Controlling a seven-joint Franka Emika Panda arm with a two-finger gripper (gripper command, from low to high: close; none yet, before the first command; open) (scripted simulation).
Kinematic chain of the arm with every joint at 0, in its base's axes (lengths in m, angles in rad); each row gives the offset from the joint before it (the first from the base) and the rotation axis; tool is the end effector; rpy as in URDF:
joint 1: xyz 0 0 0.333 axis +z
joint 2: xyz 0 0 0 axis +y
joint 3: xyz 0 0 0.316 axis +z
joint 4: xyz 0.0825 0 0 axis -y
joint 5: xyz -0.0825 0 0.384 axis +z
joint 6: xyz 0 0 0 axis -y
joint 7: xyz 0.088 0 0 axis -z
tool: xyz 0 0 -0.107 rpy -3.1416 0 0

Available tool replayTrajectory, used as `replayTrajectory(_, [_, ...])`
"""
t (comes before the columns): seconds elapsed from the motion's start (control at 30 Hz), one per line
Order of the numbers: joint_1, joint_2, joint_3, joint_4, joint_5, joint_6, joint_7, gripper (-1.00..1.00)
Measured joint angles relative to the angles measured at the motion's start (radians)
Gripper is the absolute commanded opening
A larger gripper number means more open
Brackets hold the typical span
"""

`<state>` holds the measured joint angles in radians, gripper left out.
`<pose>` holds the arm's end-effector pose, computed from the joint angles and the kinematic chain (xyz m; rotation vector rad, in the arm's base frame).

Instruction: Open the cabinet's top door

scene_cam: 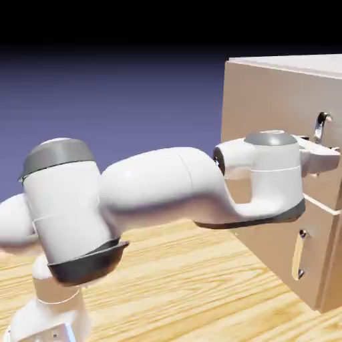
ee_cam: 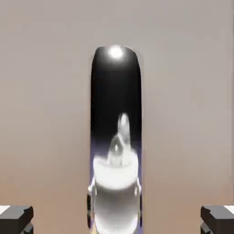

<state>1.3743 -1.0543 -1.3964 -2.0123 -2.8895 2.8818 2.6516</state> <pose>0.5236 -0.1570 0.4894 -1.7612 0.7076 -1.7457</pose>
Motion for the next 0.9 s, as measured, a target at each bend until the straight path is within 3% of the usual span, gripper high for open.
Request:
replayTrajectory(0.37, [-0.394,0.183,0.25,-0.323,0.019,-0.174,0.246,-1.0])
replayTrajectory(0.9, [-0.96,0.136,0.79,-0.719,0.369,-0.354,0.244,-1.0])
